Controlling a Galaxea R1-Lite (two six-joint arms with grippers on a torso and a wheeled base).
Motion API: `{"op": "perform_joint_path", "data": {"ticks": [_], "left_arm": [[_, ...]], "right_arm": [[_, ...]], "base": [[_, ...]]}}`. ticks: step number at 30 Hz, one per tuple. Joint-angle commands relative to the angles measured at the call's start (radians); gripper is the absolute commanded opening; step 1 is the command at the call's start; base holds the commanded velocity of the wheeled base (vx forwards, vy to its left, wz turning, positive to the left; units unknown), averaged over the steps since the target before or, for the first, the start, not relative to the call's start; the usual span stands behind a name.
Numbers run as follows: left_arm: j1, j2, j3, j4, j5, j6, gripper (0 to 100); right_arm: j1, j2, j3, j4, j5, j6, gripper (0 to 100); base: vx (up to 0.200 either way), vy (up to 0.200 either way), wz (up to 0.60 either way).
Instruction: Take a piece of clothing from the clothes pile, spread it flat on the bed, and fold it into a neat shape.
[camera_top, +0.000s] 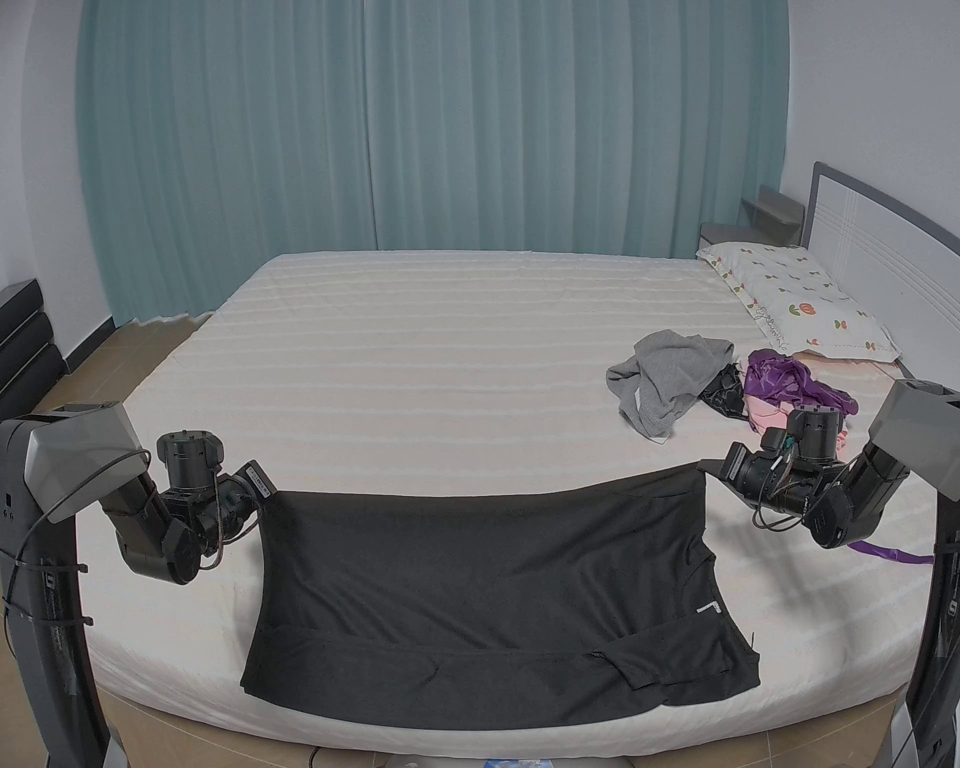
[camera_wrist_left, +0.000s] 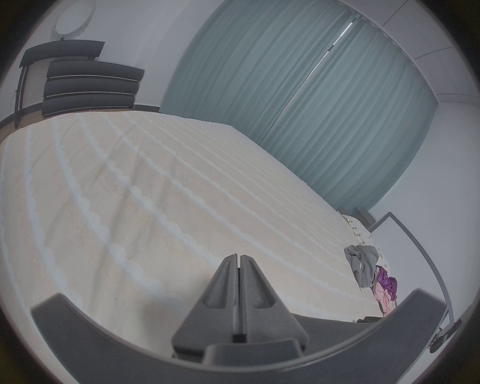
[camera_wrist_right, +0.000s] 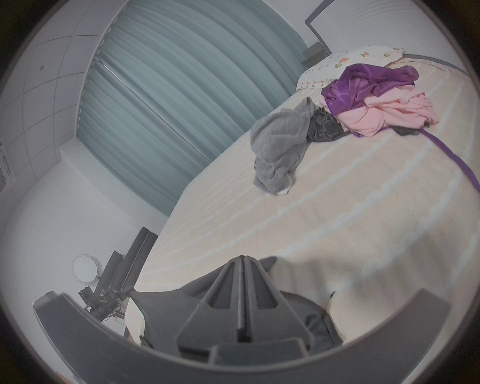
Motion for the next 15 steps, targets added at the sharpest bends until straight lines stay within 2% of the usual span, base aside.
{"op": "perform_joint_path", "data": {"ticks": [1,15], "left_arm": [[-0.013,0.001,-0.005,-0.004,-0.002,0.001,0],[-0.004,-0.002,-0.017,-0.004,-0.002,-0.001,0]], "right_arm": [[-0.012,-0.023,0.006,-0.026,0.0,0.006,0],[-0.027,0.053,-0.015,-0.038,0.006,0.008,0]], "base": [[0.0,0.0,0.0],[0.0,0.0,0.0]]}}
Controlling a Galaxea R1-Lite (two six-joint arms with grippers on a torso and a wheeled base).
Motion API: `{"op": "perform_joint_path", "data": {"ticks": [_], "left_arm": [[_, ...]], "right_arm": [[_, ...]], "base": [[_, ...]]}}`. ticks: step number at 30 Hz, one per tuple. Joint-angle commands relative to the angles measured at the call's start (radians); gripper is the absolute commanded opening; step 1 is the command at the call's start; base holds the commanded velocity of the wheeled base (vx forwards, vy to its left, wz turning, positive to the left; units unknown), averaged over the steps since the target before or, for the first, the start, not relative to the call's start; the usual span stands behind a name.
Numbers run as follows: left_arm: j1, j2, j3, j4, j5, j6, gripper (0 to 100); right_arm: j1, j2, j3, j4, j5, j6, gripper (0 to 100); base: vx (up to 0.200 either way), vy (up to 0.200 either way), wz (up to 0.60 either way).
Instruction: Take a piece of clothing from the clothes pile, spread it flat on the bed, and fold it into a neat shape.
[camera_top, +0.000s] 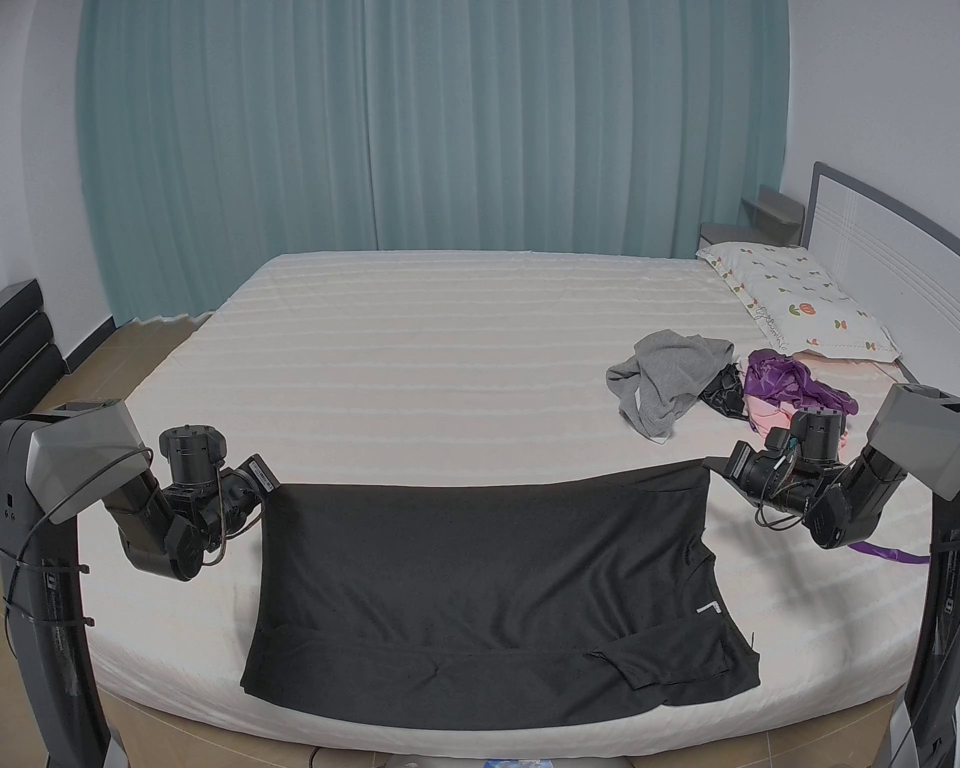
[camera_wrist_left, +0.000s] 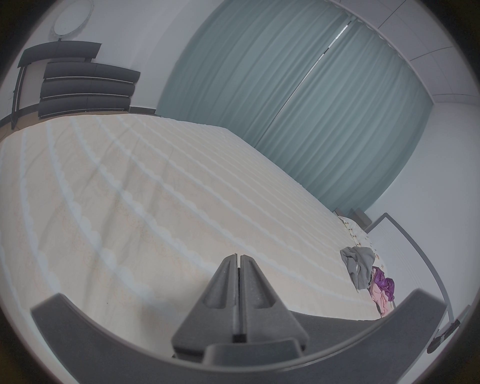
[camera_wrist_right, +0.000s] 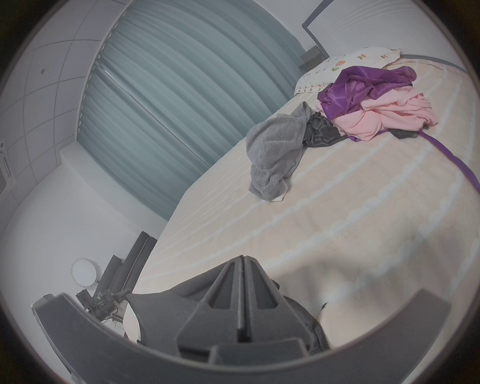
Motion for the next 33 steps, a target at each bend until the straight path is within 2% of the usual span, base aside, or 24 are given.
{"op": "perform_joint_path", "data": {"ticks": [1,13,15,18,33], "left_arm": [[0.005,-0.004,0.008,0.0,-0.001,-0.002,0],[0.012,-0.012,0.037,0.001,-0.002,-0.002,0],[0.011,-0.033,0.077,0.0,-0.004,-0.001,0],[0.011,-0.044,0.117,-0.002,-0.012,-0.002,0],[0.006,-0.092,0.313,-0.115,-0.013,0.013,0]], "right_arm": [[0.001,0.015,0.009,-0.001,0.002,0.0,0],[0.0,-0.005,0.056,-0.012,0.011,0.0,0],[-0.011,-0.039,0.121,-0.032,0.068,0.0,0],[-0.017,-0.065,0.159,-0.032,0.102,0.0,0],[-0.028,-0.139,0.365,-0.032,0.136,-0.014,0]], "base": [[0.0,0.0,0.0],[0.0,0.0,0.0],[0.0,0.0,0.0],[0.0,0.0,0.0],[0.0,0.0,0.0]]}}
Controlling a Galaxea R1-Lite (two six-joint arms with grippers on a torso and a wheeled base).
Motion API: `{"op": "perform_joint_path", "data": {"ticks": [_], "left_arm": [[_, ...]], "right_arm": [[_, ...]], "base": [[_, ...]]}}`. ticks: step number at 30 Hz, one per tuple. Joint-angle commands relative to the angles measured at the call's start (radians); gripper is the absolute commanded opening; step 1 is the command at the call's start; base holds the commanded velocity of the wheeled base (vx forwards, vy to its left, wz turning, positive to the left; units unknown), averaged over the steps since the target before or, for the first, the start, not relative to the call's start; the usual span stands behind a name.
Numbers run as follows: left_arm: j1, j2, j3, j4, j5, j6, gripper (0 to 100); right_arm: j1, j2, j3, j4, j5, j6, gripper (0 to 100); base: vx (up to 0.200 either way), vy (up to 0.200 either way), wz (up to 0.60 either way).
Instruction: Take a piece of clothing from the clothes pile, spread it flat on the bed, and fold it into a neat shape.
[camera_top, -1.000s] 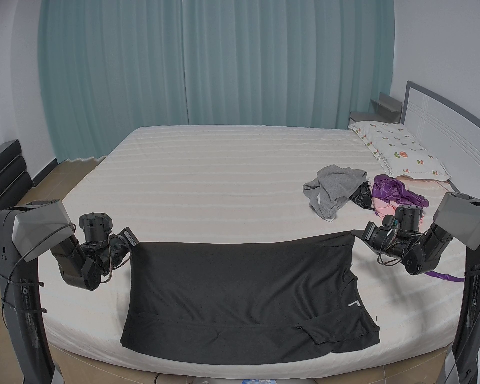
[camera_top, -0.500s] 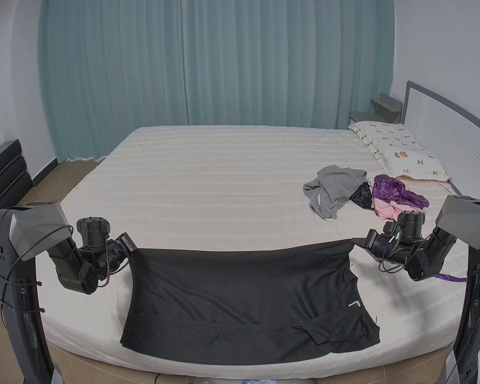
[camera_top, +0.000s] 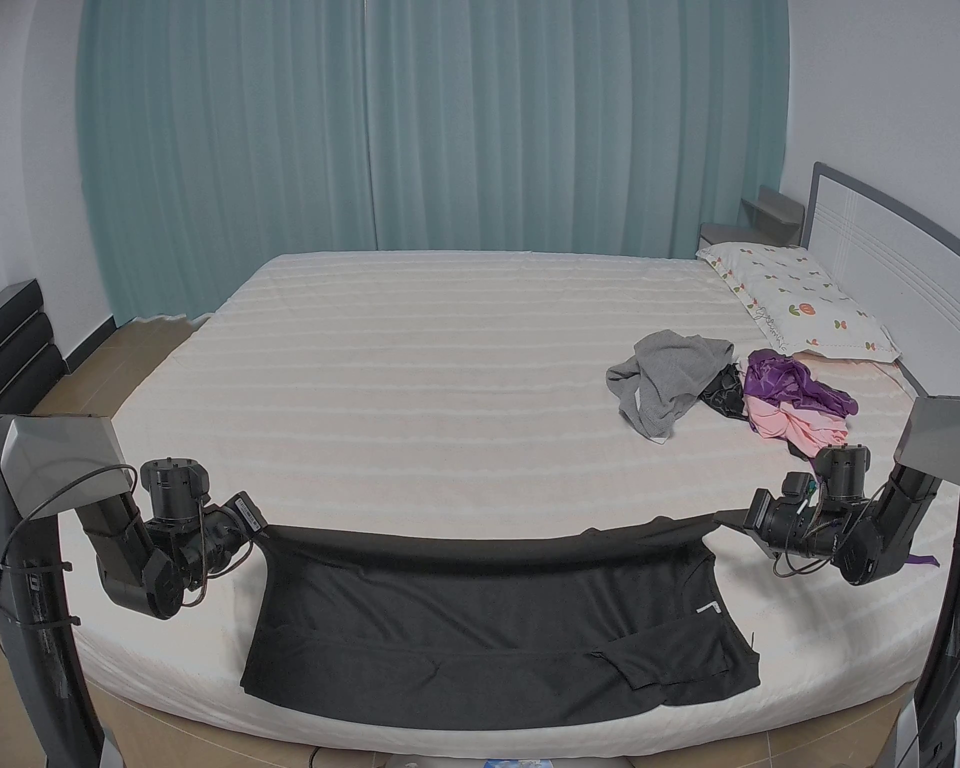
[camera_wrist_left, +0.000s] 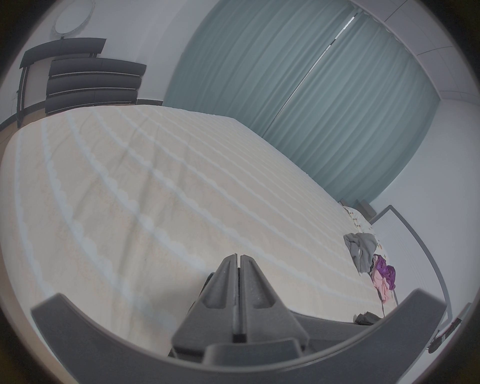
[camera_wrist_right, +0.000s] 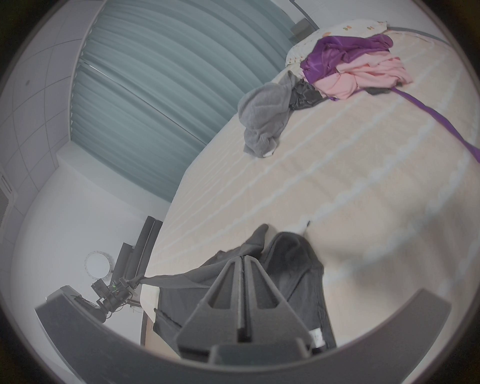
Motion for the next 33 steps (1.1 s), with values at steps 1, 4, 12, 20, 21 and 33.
{"op": "perform_joint_path", "data": {"ticks": [1,4,12,20,21,33], "left_arm": [[-0.004,-0.013,0.071,-0.025,-0.001,0.009,0],[-0.007,-0.008,0.109,-0.053,-0.001,0.009,0],[-0.007,-0.008,0.2,-0.106,-0.004,0.009,0],[-0.007,0.007,0.266,-0.159,-0.006,0.009,0],[-0.007,0.012,0.272,-0.166,-0.006,0.011,0],[-0.004,0.087,0.304,-0.174,-0.004,0.058,0]], "right_arm": [[0.001,-0.02,0.071,-0.001,0.007,-0.007,0],[-0.001,-0.011,0.11,-0.006,0.007,-0.038,0],[-0.006,-0.005,0.223,-0.086,0.006,-0.145,0],[-0.022,-0.022,0.258,-0.116,0.006,-0.165,0],[-0.024,-0.019,0.263,-0.116,0.004,-0.171,0],[-0.022,0.027,0.303,-0.112,-0.002,-0.222,0]], "base": [[0.0,0.0,0.0],[0.0,0.0,0.0],[0.0,0.0,0.0],[0.0,0.0,0.0],[0.0,0.0,0.0],[0.0,0.0,0.0]]}}
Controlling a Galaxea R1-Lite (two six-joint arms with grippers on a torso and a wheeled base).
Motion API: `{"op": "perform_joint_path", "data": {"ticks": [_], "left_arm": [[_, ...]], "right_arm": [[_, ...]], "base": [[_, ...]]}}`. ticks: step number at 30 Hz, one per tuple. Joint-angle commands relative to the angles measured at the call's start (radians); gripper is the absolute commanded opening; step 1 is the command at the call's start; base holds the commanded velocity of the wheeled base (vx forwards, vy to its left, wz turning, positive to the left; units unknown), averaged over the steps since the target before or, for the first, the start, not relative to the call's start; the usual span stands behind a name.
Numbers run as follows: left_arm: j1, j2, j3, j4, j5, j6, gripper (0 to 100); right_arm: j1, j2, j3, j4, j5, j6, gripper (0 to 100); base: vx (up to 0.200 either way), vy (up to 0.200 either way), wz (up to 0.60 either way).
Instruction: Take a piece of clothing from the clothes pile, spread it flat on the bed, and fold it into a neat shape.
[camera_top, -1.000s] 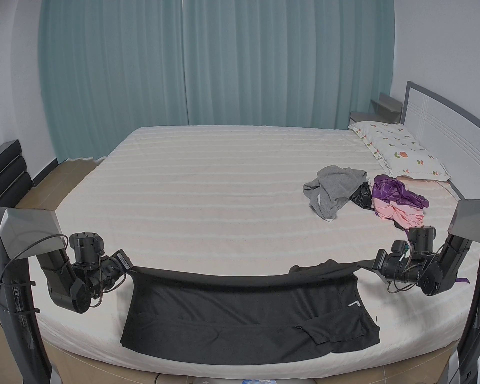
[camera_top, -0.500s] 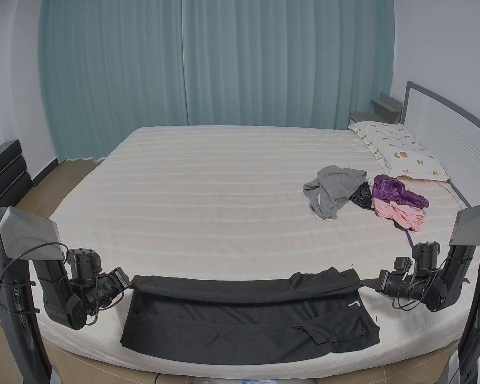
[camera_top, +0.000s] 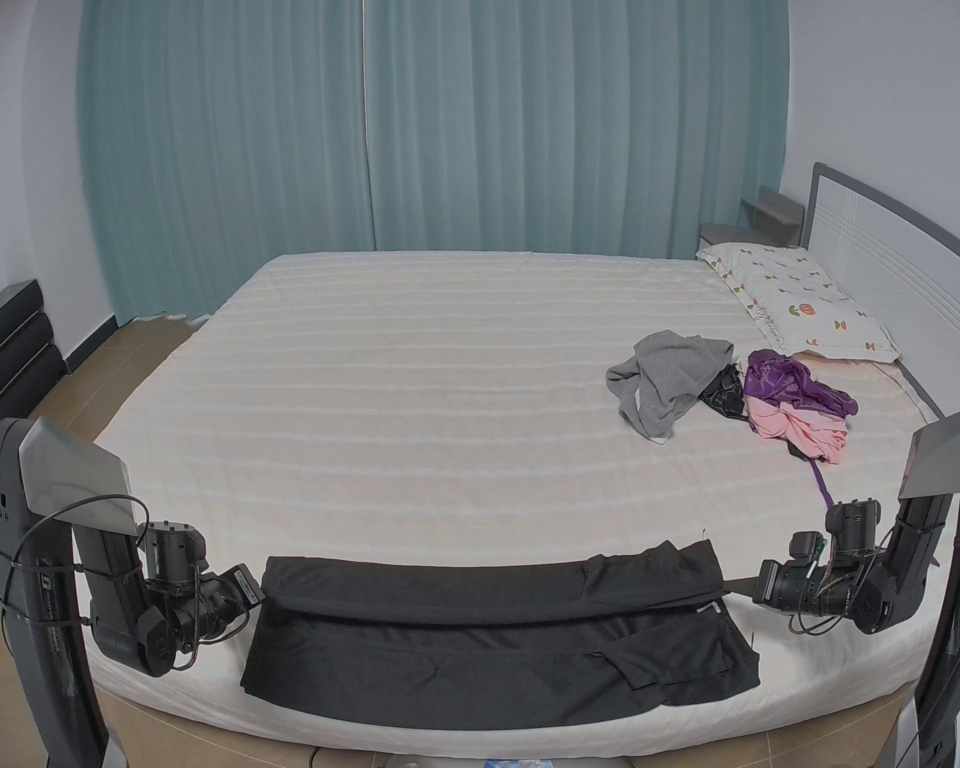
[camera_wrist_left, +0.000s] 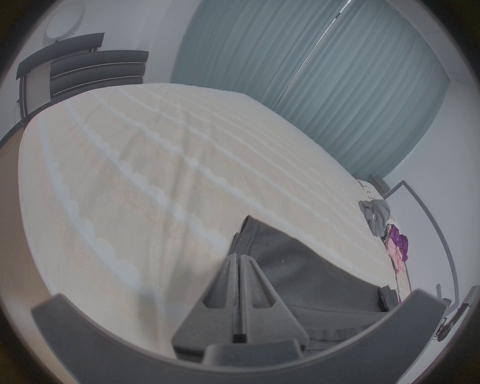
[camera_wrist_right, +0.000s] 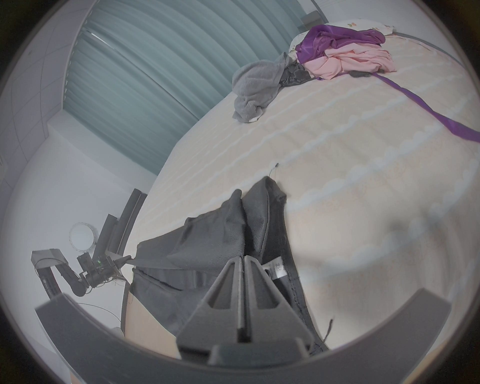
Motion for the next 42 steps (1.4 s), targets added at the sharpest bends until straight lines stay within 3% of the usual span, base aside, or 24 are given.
{"op": "perform_joint_path", "data": {"ticks": [1,13,14,15,16,24,33,36,42], "left_arm": [[0.001,0.043,0.012,-0.001,0.0,0.013,0],[-0.01,0.041,0.035,-0.001,0.002,0.021,0],[-0.012,0.04,0.037,-0.001,0.0,0.019,100],[-0.013,0.04,0.037,-0.001,0.0,0.018,100],[-0.015,0.038,0.038,-0.001,0.0,0.018,100],[-0.01,0.012,0.026,-0.001,0.0,0.007,100],[-0.01,-0.015,-0.089,0.014,0.0,-0.051,100],[-0.027,0.014,-0.209,0.068,0.004,-0.05,100],[-0.058,0.031,-0.336,0.238,0.004,-0.039,100]], "right_arm": [[0.004,0.031,0.018,0.001,-0.003,-0.025,0],[0.01,0.064,0.043,0.001,-0.055,-0.117,0],[0.01,0.065,0.043,0.001,-0.055,-0.118,0],[0.01,0.065,0.043,-0.001,-0.055,-0.118,0],[0.01,0.065,0.043,-0.004,-0.055,-0.118,100],[0.006,0.018,0.027,-0.005,-0.044,-0.089,100],[0.027,0.027,-0.115,0.013,-0.052,0.078,100],[0.044,0.065,-0.18,0.015,-0.055,0.152,100],[0.037,0.107,-0.21,0.013,-0.075,0.155,100]], "base": [[0.0,0.0,0.0],[0.0,0.0,0.0],[0.0,0.0,0.0],[0.0,0.0,0.0],[0.0,0.0,0.0],[0.0,0.0,0.0],[0.0,0.0,0.0],[0.0,0.0,0.0],[0.0,0.0,0.0]]}}
